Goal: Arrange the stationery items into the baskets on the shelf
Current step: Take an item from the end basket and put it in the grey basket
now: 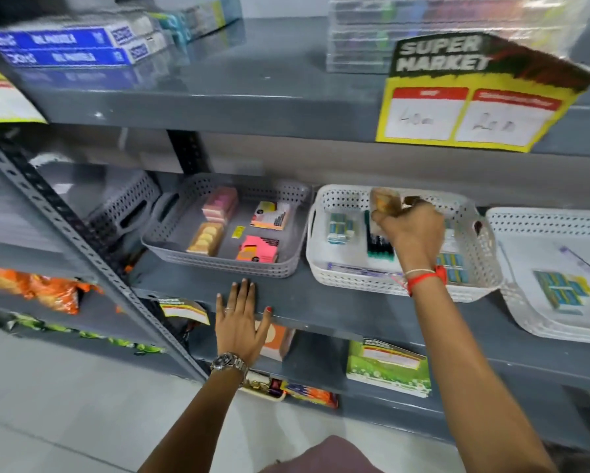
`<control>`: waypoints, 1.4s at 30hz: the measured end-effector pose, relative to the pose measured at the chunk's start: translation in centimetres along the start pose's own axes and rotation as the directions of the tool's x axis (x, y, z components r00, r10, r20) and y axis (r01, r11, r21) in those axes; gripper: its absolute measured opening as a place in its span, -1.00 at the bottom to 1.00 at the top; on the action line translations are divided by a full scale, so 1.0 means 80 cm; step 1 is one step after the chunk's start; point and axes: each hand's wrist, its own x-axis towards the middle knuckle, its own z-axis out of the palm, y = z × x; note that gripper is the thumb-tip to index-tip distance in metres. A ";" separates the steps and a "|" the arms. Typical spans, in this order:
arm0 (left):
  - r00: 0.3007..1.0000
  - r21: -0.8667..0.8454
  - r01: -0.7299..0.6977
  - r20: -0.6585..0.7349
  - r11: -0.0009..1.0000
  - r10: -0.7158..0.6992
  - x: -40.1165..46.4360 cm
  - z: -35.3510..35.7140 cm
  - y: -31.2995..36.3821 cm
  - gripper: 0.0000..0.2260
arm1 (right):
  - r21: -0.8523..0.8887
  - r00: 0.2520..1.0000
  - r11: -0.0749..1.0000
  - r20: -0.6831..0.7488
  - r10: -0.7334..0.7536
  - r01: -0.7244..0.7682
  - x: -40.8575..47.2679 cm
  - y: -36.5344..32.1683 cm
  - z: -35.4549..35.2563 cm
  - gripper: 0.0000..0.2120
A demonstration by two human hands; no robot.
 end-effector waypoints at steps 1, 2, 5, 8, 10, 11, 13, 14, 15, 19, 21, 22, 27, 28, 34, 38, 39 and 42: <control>1.000 0.000 0.005 -0.006 1.000 -0.005 0.004 -0.002 -0.012 -0.22 | -0.009 1.000 1.000 0.029 -0.010 0.011 -0.009 -0.011 0.015 -0.55; 1.000 0.000 0.006 -0.019 1.000 -0.006 0.008 -0.003 -0.024 -0.23 | -0.012 0.998 1.000 0.053 -0.024 0.025 -0.017 -0.020 0.029 -0.55; 0.998 -0.005 0.036 -0.055 0.999 -0.036 0.020 -0.010 -0.061 -0.33 | -0.025 0.991 0.998 0.118 -0.057 0.060 -0.039 -0.047 0.068 -0.53; 0.993 -0.006 0.083 -0.080 0.997 -0.083 0.031 -0.016 -0.102 -0.34 | -0.025 0.980 0.995 0.180 -0.086 0.092 -0.057 -0.071 0.104 -0.54; 0.989 -0.013 0.120 -0.085 0.993 -0.121 0.037 -0.017 -0.129 -0.31 | -0.034 0.971 0.993 0.217 -0.104 0.114 -0.067 -0.086 0.128 -0.55; 0.987 -0.015 0.136 -0.085 0.991 -0.136 0.039 -0.018 -0.142 -0.30 | -0.042 0.965 0.991 0.237 -0.112 0.126 -0.072 -0.094 0.140 -0.55; 0.985 -0.013 0.148 -0.084 0.989 -0.148 0.046 -0.019 -0.164 -0.28 | -0.048 0.953 0.989 0.278 -0.119 0.138 -0.083 -0.109 0.162 -0.56; 0.986 -0.012 0.143 -0.082 0.990 -0.143 0.049 -0.019 -0.172 -0.28 | -0.051 0.948 0.989 0.296 -0.120 0.141 -0.089 -0.116 0.173 -0.57; 0.988 -0.017 0.136 -0.076 0.991 -0.137 0.051 -0.019 -0.175 -0.27 | -0.056 0.942 0.988 0.311 -0.122 0.146 -0.095 -0.122 0.183 -0.56; 0.987 -0.059 0.140 -0.070 0.988 -0.144 0.054 -0.015 -0.176 -0.31 | -0.059 0.916 0.982 0.373 -0.145 0.179 -0.122 -0.149 0.227 -0.57; 0.987 -0.069 0.139 -0.073 0.988 -0.144 0.054 -0.014 -0.175 -0.34 | -0.062 0.900 0.978 0.408 -0.155 0.197 -0.132 -0.160 0.250 -0.58; 0.987 -0.069 0.136 -0.077 0.988 -0.141 0.053 -0.013 -0.176 -0.35 | -0.065 0.894 0.978 0.421 -0.155 0.200 -0.136 -0.166 0.260 -0.58; 0.986 -0.082 0.131 -0.089 0.988 -0.138 0.053 -0.014 -0.177 -0.38 | -0.109 0.881 0.970 0.450 -0.147 0.218 -0.144 -0.188 0.298 -0.56; 0.986 -0.084 0.132 -0.089 0.988 -0.140 0.052 -0.013 -0.179 -0.38 | -0.120 0.874 0.967 0.463 -0.147 0.226 -0.146 -0.190 0.304 -0.57; 0.988 -0.064 0.119 -0.089 0.991 -0.125 0.052 -0.012 -0.181 -0.41 | -0.140 0.826 0.946 0.535 -0.175 0.292 -0.143 -0.186 0.321 -0.47; 0.988 -0.063 0.117 -0.095 0.991 -0.123 0.053 -0.009 -0.182 -0.39 | -0.057 0.819 0.954 0.530 -0.221 0.294 -0.132 -0.175 0.315 -0.62; 0.988 -0.057 0.119 -0.094 0.991 -0.124 0.053 -0.009 -0.181 -0.39 | -0.038 0.820 0.952 0.519 -0.242 0.305 -0.128 -0.169 0.308 -0.65; 0.979 -0.003 0.170 -0.110 0.985 -0.169 0.052 -0.014 -0.174 -0.38 | 0.005 0.838 0.942 0.454 -0.302 0.336 -0.117 -0.142 0.279 -0.67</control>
